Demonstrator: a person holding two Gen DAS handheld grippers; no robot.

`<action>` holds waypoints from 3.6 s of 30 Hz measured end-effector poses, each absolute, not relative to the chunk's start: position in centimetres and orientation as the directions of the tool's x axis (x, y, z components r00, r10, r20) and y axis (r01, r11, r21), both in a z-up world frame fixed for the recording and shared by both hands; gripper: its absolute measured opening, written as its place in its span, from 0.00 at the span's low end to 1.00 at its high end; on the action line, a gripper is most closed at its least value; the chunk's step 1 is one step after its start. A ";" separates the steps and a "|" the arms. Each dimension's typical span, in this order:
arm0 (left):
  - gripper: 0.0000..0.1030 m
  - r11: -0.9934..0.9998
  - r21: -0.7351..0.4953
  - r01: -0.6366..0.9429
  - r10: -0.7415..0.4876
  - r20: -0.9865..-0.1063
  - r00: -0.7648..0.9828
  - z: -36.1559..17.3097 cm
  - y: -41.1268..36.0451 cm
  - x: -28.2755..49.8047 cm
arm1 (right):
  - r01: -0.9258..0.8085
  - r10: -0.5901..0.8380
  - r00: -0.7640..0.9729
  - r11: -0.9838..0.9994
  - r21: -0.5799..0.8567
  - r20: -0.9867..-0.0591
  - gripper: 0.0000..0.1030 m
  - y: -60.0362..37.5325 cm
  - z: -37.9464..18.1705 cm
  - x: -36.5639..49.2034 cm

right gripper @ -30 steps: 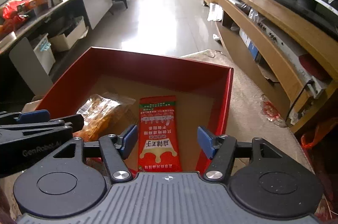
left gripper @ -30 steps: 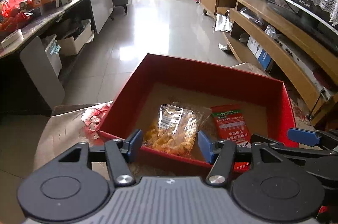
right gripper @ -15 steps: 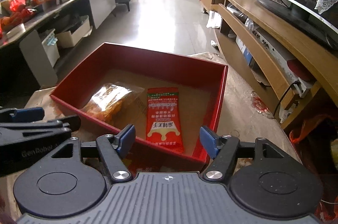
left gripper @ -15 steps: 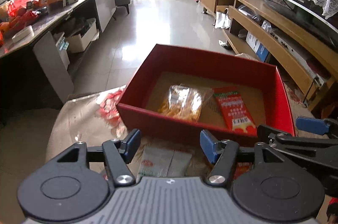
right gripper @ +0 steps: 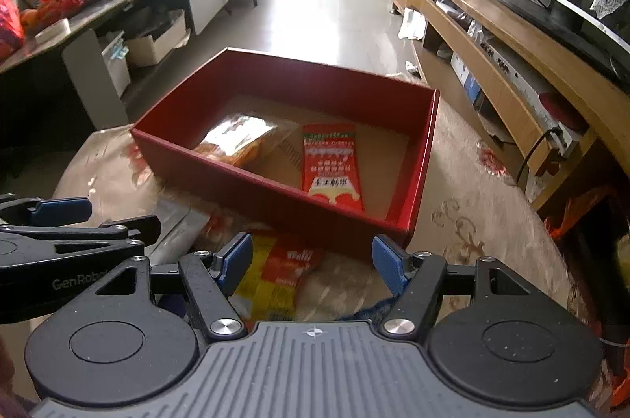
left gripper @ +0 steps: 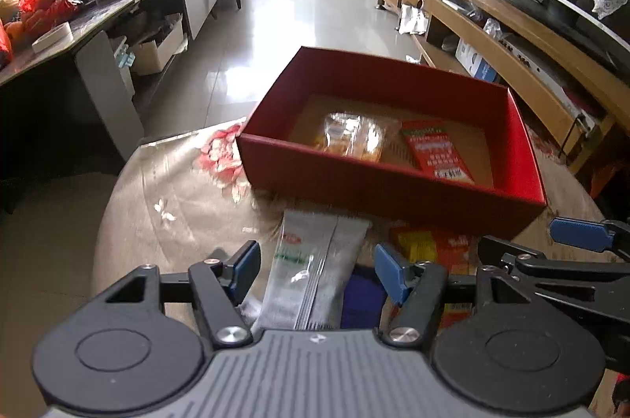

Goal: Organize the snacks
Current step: 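Withdraw both tools from the box back over the table, then grasp the silver-white stick pack with the left gripper while the right approaches the wrapped bun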

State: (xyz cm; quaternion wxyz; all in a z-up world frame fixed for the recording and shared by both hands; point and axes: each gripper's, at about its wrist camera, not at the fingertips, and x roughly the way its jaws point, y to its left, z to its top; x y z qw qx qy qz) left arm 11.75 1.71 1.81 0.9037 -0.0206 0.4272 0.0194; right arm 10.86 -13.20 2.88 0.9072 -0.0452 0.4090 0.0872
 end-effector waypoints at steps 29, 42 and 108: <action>0.64 0.979 -0.123 -0.162 -0.027 -0.867 0.497 -2.5 5.6 12.0 | -0.200 0.132 0.576 0.980 0.018 -0.806 0.75 -14.5 1.1 5.9; 0.75 0.988 -0.050 -0.144 0.026 -0.876 0.481 -4.5 2.8 15.4 | -0.163 0.128 0.572 0.986 0.041 -0.810 0.76 -16.9 0.9 6.1; 0.72 0.989 -0.107 0.104 -0.139 -0.915 0.378 -5.2 -1.0 4.5 | -0.173 0.142 0.374 0.981 0.081 -0.916 0.96 -21.6 -4.9 2.4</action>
